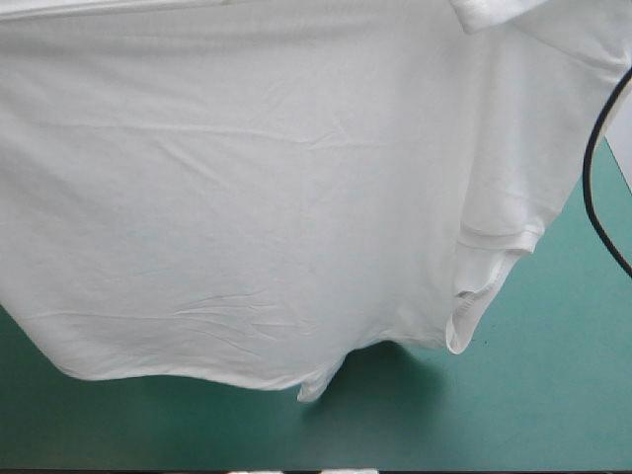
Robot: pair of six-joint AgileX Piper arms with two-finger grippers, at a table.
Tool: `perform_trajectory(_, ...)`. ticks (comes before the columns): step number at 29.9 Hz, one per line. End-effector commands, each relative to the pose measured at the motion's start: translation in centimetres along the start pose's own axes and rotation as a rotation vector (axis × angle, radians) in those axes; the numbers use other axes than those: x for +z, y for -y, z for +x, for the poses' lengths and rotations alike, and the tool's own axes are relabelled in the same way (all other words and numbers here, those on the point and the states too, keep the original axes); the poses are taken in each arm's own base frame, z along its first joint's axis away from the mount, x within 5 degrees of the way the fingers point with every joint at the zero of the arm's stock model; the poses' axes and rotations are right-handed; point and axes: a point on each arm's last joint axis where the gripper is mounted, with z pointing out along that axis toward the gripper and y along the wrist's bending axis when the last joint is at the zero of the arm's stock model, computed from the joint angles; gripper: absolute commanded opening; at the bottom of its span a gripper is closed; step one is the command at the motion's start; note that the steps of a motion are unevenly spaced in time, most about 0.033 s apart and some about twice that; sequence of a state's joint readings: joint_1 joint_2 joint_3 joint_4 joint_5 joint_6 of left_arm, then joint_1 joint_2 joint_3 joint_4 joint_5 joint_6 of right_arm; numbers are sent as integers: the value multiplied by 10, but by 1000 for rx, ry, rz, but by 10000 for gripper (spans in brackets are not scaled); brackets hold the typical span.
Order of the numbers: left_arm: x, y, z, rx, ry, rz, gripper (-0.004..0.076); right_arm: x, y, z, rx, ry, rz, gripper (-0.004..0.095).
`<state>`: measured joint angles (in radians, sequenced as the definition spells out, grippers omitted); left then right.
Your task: Fold the cloth
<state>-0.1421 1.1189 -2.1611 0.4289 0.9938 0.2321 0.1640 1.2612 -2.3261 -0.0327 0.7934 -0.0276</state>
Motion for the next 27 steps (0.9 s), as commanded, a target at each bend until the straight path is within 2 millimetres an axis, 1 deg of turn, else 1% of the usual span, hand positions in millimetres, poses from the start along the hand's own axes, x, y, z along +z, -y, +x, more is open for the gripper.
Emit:
perform_trajectory(1,35,11,-2,53,24,-38,19,31,3,3,-62,121,44,-17)
perform_trajectory(2,51,20,2,60,-4,-23,19,43,2,11,-63,107,42,-17)
perform_trajectory(4,83,39,12,54,-60,8,19,79,0,38,-62,48,36,-17)
perform_trajectory(5,96,46,16,56,-83,20,19,93,-1,51,-61,17,33,-17)
perform_trajectory(7,126,66,30,53,-143,50,19,127,-4,86,-55,-65,22,-17)
perform_trajectory(8,138,74,36,52,-170,63,19,143,-5,104,-50,-106,15,-17)
perform_trajectory(10,168,96,55,74,-243,96,19,172,-9,141,-26,-186,-4,-17)
perform_trajectory(11,183,108,65,86,-277,116,19,182,-10,157,-17,-218,-11,-18)
perform_trajectory(13,209,130,86,95,-341,156,19,206,-14,195,1,-292,-24,-18)
perform_trajectory(14,225,145,101,96,-385,179,19,216,-15,213,2,-323,-26,-18)
perform_trajectory(16,245,165,122,87,-443,208,19,231,-17,246,2,-373,-28,-17)
perform_trajectory(17,258,180,139,83,-485,229,19,239,-18,263,2,-397,-30,-17)
perform_trajectory(19,273,197,159,75,-536,244,19,252,-20,295,11,-438,-35,-17)
perform_trajectory(20,284,210,175,77,-567,253,19,257,-21,309,11,-454,-35,-17)
perform_trajectory(23,306,235,210,77,-616,250,19,269,-24,347,42,-480,-44,-14)
perform_trajectory(24,313,243,222,79,-633,240,20,272,-25,356,52,-486,-45,-7)
perform_trajectory(25,320,250,234,86,-645,225,23,275,-26,367,69,-494,-48,11)
perform_trajectory(27,329,260,253,108,-666,205,45,279,-28,385,87,-515,-54,97)
